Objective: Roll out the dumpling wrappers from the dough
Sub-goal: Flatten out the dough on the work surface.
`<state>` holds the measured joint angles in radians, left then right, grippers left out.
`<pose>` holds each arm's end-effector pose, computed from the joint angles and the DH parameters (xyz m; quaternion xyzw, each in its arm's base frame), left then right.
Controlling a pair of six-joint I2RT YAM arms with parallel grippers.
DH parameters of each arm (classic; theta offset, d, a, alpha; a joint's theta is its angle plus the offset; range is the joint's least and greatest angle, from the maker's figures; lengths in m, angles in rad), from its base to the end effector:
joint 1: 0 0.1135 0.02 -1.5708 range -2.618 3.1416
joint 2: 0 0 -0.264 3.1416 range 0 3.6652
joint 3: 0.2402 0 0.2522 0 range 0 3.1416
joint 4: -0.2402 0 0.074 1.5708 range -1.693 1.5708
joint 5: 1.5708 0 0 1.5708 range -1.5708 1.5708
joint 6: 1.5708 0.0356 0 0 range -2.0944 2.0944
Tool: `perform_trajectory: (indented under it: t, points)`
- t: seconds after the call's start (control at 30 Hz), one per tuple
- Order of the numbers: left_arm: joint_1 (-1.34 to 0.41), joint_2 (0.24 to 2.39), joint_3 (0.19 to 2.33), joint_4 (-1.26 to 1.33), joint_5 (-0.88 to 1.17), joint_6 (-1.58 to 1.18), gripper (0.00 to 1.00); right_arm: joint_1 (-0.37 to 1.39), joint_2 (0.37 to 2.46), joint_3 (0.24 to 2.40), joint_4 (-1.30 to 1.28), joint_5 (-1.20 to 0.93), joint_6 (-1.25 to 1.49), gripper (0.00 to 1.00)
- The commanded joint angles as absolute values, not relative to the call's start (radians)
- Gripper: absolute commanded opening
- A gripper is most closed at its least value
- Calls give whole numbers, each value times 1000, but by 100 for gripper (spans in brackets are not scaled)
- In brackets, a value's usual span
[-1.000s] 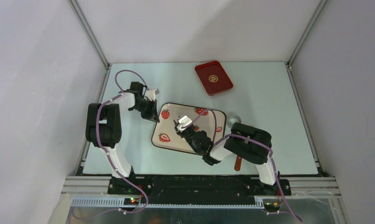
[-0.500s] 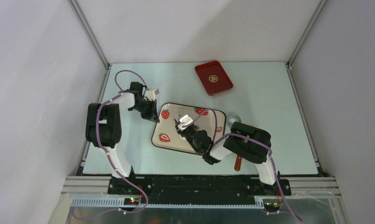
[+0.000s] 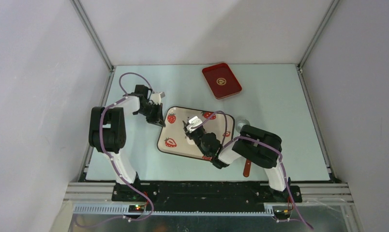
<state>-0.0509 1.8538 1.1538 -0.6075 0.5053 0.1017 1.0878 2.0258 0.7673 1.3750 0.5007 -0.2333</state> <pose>0.3458 -0.0349 0.1536 0.1059 0.9546 -0.2445 0.1334 0.1883 0.3223 0.1482 -0.2490 0.6221 0.1500 0.7270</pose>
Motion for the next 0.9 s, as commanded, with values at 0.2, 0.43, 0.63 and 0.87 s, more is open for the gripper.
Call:
perform_trajectory:
  t: [0.2,0.43,0.63,0.87]
  points:
    - [-31,1811,1150,-604,501,125,0,1055,2066,758,1242,563,-208,0]
    - [-29,1809,1151,-604,503,124,0,1048,2062,758,1233,564,-198,0]
    - [-28,1808,1151,-603,506,124,0,1046,2063,758,1231,564,-195,0]
    - [-25,1808,1151,-604,510,123,0,1037,2061,758,1220,565,-183,0]
